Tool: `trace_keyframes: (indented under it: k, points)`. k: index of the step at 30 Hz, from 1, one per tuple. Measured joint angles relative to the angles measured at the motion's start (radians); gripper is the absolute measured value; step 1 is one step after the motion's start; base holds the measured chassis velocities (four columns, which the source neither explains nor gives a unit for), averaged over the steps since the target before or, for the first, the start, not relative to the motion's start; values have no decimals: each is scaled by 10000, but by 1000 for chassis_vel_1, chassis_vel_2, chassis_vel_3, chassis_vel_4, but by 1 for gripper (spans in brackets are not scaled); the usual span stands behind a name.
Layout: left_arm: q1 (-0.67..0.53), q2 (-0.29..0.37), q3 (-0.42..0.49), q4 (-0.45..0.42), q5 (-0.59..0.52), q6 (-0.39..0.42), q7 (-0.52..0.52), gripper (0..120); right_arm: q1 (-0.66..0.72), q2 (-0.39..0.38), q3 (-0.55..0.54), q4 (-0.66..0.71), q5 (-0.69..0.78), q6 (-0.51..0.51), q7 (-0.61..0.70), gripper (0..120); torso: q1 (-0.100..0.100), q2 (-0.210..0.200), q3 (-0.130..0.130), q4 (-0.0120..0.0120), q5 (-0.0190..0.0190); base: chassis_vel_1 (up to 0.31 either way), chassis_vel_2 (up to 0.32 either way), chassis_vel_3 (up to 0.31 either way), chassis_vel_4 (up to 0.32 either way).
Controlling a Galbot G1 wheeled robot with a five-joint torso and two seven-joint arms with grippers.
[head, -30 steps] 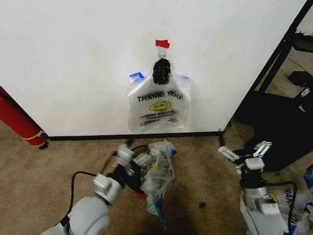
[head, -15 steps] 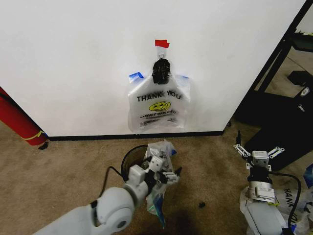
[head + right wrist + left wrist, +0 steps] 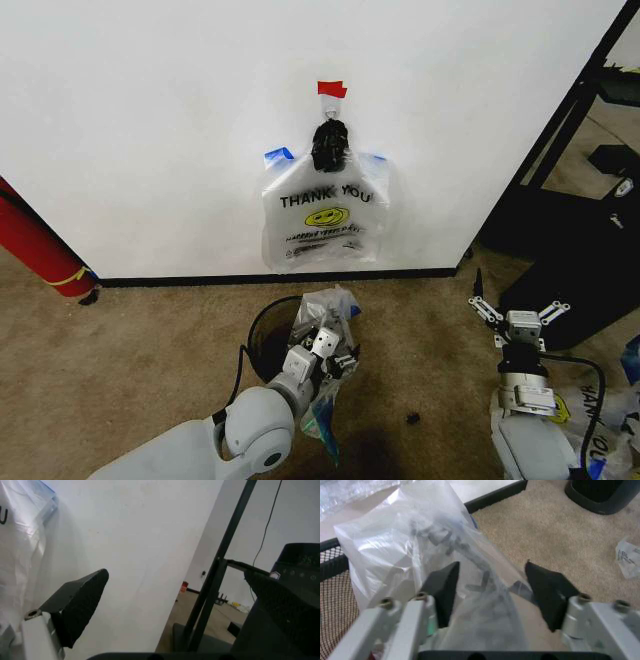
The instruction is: Pick up the garbage bag from the wall and place it over the trash bin.
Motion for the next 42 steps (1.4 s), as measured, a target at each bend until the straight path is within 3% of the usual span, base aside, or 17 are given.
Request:
trace_keyframes:
  k: [13,22,31,42]
  points:
    - [55,-250,-297,-142,-1235,186,-193,1,-82,-29,-12,2,14,198,-56,100,0,0,0,0,-1,0,0,0,0]
    - [66,-239,-830,-198,-2002,-178,-35,0,-36,-127,-114,-275,292,369,-272,100,0,0,0,-1,-2,0,0,0,0]
    - [653,87,-2921,-209,-2914,-382,231,0,-41,-838,-1045,-416,4514,251,-3249,100,0,0,0,1,-3,0,0,0,0]
    - [1138,248,-3687,352,-2344,-504,1030,0,52,-1356,-1905,-322,6138,-1146,-5259,100,0,0,0,-1,-2,0,0,0,0]
